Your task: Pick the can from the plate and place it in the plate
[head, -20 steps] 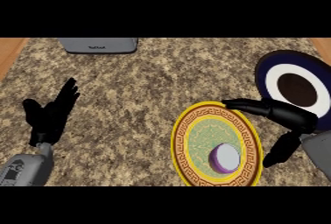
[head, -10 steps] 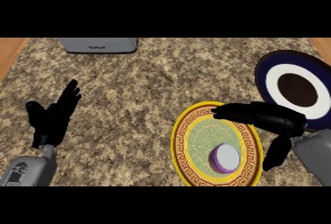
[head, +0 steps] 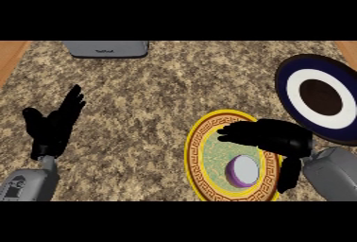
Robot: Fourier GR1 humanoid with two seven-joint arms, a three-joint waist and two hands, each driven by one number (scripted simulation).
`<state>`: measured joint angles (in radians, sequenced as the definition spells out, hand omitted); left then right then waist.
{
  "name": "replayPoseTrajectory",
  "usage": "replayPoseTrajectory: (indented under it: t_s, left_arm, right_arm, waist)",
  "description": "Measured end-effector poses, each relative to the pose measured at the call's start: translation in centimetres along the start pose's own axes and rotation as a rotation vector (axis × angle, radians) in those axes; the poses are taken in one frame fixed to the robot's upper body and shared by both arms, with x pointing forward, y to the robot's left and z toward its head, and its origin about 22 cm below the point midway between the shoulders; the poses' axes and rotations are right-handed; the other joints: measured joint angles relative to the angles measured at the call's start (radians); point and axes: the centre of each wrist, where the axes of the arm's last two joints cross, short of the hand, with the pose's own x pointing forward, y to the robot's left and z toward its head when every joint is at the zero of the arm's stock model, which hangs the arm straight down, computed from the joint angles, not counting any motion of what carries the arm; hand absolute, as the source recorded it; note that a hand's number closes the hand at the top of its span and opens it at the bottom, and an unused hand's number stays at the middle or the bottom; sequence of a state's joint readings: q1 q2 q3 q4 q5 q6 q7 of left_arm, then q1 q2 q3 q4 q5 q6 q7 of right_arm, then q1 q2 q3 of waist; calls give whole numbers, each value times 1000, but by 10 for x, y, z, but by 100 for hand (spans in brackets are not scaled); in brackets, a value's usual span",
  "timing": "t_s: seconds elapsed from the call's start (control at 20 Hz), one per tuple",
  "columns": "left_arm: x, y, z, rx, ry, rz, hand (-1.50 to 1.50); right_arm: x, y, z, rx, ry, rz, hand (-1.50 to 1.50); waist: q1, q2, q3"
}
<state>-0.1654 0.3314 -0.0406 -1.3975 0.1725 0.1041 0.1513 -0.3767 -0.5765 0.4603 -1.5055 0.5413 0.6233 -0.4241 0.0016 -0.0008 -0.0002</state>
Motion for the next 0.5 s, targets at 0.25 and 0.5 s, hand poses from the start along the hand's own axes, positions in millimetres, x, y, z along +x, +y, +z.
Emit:
replayPoseTrajectory:
  t_s: [0.25,0.5]
  left_arm:
    - [5,-4,-5,0,-3,-1,0]
    - [1,2,-5,0,-3,2,0]
  right_arm:
    - [6,4,-13,17,24,24,-150]
    - [3,11,-26,27,45,43,-150]
  waist:
    - [-1,0,0]
    - [1,1,0]
